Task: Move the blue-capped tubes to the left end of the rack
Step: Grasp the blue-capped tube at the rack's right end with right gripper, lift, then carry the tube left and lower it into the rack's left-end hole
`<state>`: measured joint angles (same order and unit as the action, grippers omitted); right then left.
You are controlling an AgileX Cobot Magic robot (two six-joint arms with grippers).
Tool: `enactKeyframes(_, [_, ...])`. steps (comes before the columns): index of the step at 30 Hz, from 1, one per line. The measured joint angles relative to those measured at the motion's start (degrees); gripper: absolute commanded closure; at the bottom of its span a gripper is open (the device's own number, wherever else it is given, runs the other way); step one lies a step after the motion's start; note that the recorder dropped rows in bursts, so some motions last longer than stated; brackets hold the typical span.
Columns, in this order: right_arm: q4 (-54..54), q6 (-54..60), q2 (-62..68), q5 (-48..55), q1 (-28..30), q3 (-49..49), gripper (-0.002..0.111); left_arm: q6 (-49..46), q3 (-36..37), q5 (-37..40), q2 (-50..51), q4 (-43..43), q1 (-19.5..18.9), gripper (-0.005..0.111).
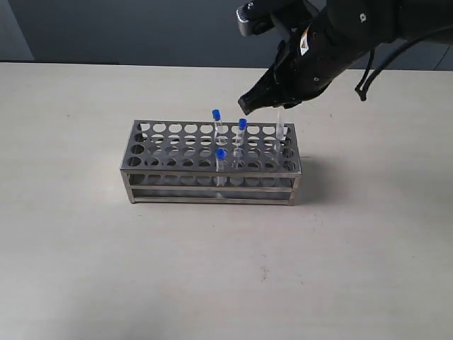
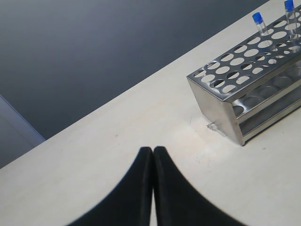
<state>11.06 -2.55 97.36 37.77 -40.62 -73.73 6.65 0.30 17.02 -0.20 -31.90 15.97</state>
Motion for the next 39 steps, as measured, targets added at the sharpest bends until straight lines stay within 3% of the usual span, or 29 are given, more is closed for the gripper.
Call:
enactKeyframes(8, [-1.5, -0.1, -3.4, -0.1, -4.2, -5.1, 0.108, 0.0, 0.0, 0.0, 0.0, 0.0, 0.0, 0.106])
enactKeyframes(15, [-15.3, 14.9, 10.3, 5.2, -8.2, -25.1, 0.108, 0.0, 0.0, 0.0, 0.0, 0.0, 0.0, 0.106])
enactKeyframes(25, [-17.9, 19.8, 26.3, 12.5, -10.1, -42.7, 0.108, 0.0, 0.0, 0.0, 0.0, 0.0, 0.0, 0.106])
enactKeyframes(39, [-19.3, 20.3, 32.3, 12.2, -10.1, -47.4, 0.108, 0.0, 0.0, 0.0, 0.0, 0.0, 0.0, 0.106])
